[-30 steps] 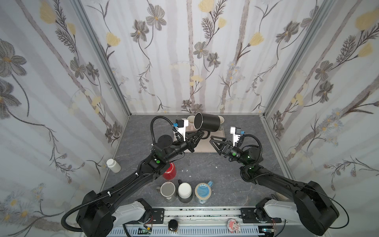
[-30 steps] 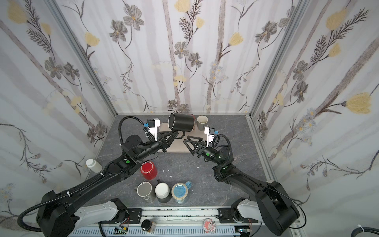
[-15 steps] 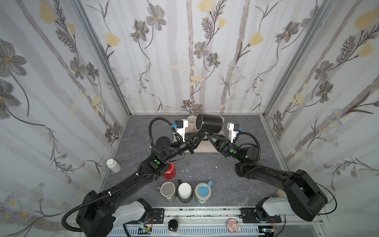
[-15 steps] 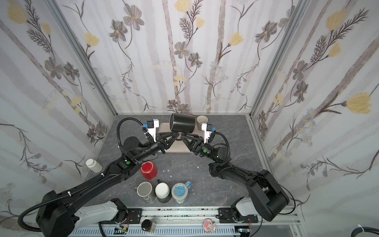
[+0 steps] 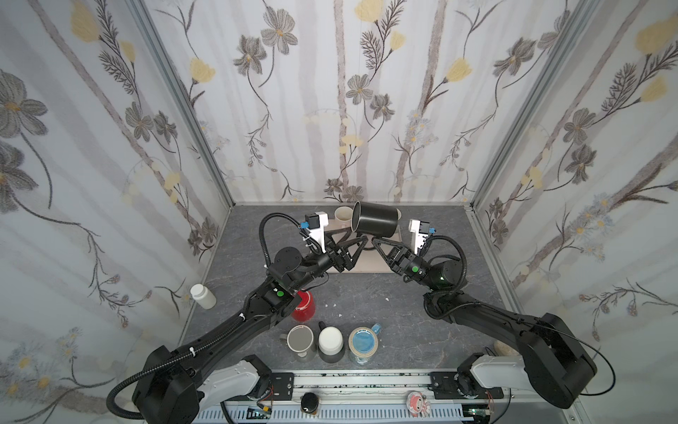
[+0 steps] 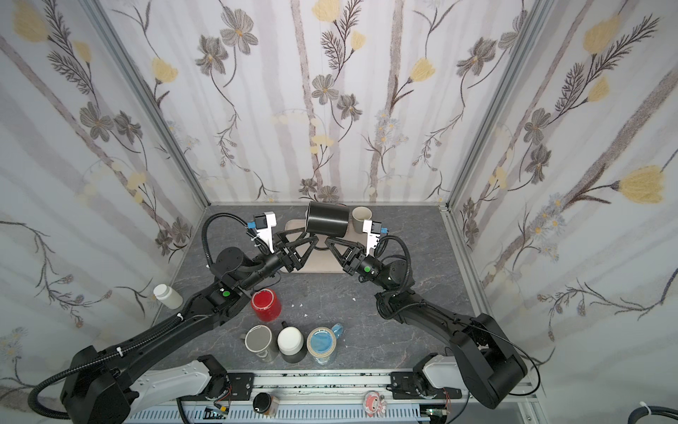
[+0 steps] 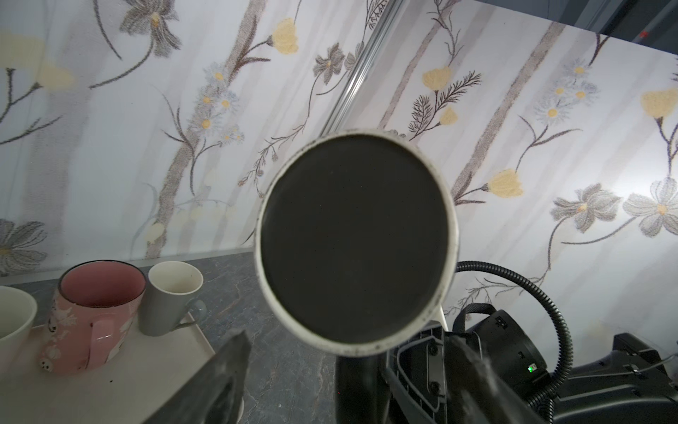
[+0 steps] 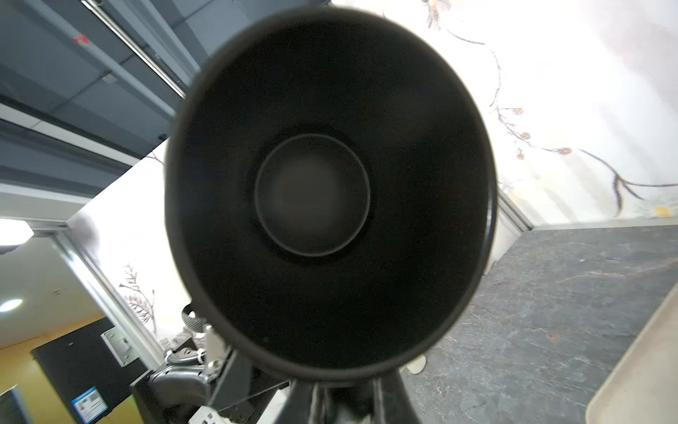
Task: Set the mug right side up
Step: 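Raise the black mug with the left gripper while the right gripper closes on it, then open the left gripper and draw it back while the right gripper holds the mug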
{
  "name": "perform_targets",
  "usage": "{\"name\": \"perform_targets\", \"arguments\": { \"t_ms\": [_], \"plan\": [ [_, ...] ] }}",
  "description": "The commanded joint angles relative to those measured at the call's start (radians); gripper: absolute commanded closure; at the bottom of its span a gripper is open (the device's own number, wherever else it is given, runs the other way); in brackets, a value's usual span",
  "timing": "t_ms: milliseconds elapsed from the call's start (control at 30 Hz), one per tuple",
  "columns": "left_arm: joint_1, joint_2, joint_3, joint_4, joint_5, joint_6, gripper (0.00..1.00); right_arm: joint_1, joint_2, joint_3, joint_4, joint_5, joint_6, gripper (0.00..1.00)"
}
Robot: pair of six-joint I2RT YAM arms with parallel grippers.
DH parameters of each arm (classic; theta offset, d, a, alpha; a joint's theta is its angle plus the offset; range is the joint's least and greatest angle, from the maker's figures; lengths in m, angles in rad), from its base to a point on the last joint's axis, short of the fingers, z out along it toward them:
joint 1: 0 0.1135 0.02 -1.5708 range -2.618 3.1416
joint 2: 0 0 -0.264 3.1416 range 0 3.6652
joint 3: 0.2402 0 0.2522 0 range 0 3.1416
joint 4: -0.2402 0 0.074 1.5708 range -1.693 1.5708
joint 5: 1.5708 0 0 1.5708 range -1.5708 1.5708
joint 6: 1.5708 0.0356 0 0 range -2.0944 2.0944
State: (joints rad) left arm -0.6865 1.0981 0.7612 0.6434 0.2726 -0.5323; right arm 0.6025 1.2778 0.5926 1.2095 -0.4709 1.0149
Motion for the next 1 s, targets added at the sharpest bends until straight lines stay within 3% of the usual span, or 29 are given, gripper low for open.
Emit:
{"name": "perform_targets", "arguments": {
  "t_ms": [0,167,267,333,633,967],
  "plan": [
    [0.001,-0.050,-0.022,-0.029,-0.128,0.018,0.00,-0.003,-0.064,0.019,-0.188,0.126,-0.114,1.00],
    [-0.001,-0.139,-0.030,-0.160,-0.299,0.056,0.00,-0.001,-0.110,0.145,-0.672,0.309,-0.285,1.00],
    [-0.001,-0.186,-0.032,-0.243,-0.451,0.073,0.00,0.019,-0.063,0.246,-0.859,0.389,-0.365,1.00],
    [-0.001,-0.216,-0.046,-0.255,-0.491,0.095,0.00,0.043,0.000,0.315,-0.952,0.443,-0.408,1.00],
    [0.000,-0.313,-0.094,-0.331,-0.643,0.094,0.00,0.152,0.378,0.690,-1.199,0.631,-0.569,1.00],
    [-0.001,-0.378,-0.115,-0.349,-0.656,0.105,0.00,0.187,0.764,1.124,-1.381,0.733,-0.642,1.00]
  ]
}}
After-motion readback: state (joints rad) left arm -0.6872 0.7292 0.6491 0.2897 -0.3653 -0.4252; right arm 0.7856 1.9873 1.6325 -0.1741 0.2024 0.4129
